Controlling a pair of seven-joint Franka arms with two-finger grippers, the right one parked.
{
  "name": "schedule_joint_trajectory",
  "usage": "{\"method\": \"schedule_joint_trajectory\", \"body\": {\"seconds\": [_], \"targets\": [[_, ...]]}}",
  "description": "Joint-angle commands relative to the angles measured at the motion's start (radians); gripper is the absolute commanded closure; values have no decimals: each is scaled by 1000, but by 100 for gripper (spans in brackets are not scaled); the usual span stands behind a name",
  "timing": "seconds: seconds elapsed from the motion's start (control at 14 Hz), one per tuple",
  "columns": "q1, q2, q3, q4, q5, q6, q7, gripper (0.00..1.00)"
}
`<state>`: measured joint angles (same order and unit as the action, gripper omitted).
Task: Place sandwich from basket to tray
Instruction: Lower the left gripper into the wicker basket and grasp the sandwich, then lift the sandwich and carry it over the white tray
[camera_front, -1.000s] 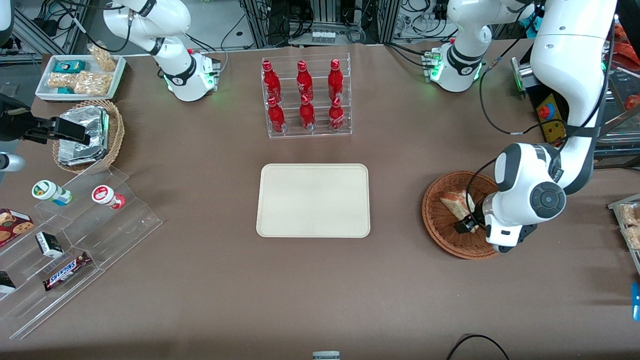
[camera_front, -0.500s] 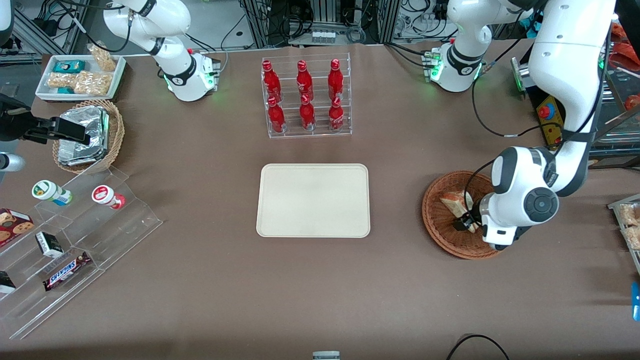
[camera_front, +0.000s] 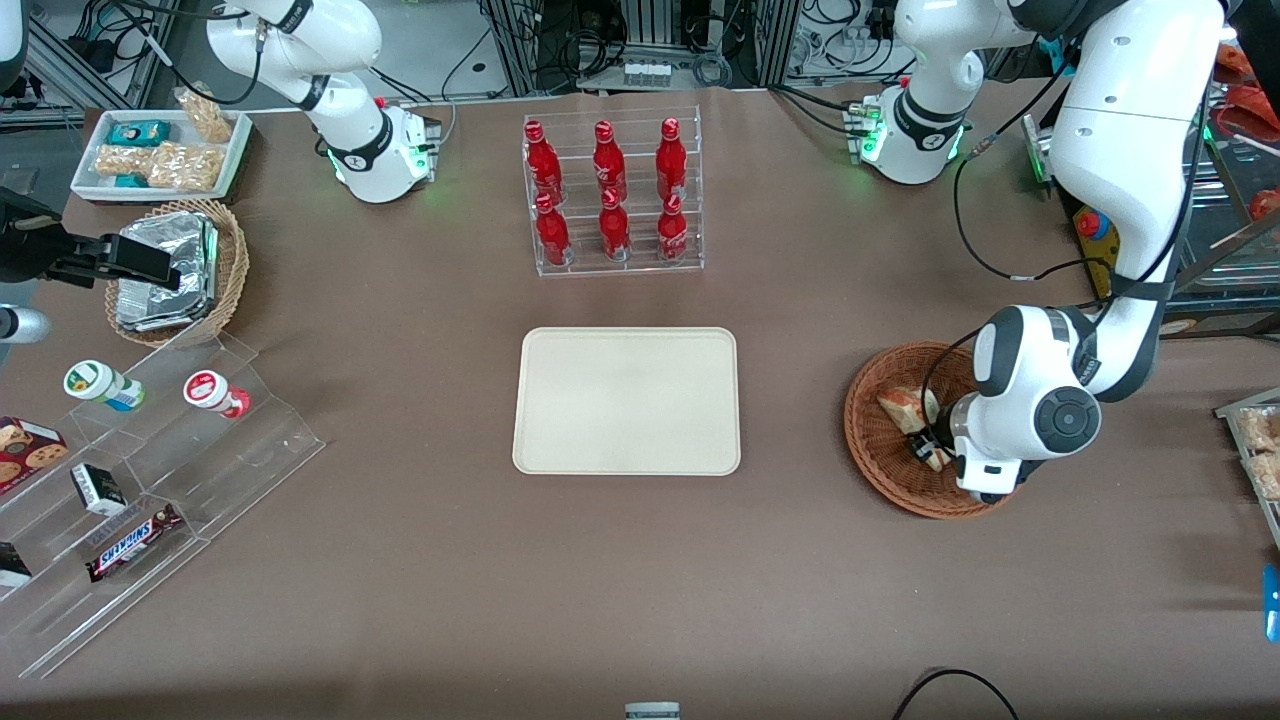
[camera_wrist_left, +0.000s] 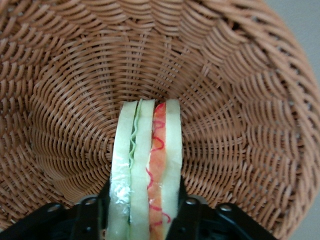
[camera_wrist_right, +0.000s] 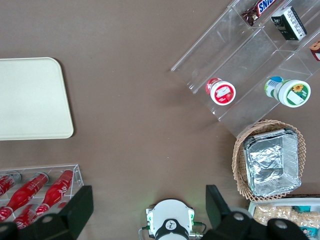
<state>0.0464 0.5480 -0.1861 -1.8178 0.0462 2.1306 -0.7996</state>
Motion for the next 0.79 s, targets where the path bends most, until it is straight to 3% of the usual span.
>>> {"method": "schedule_joint_trajectory", "body": {"seconds": [0.0, 0.14, 0.29, 0.57, 0.71], "targets": [[-2, -78, -4, 3, 15, -43, -3, 86], [-20, -121, -13, 29, 15, -67, 10, 87], [-106, -158, -15, 61, 20, -95, 2, 87], [-304, -137, -15, 169, 101, -152, -65, 86], [-368, -102, -19, 205, 96, -150, -53, 86]]}}
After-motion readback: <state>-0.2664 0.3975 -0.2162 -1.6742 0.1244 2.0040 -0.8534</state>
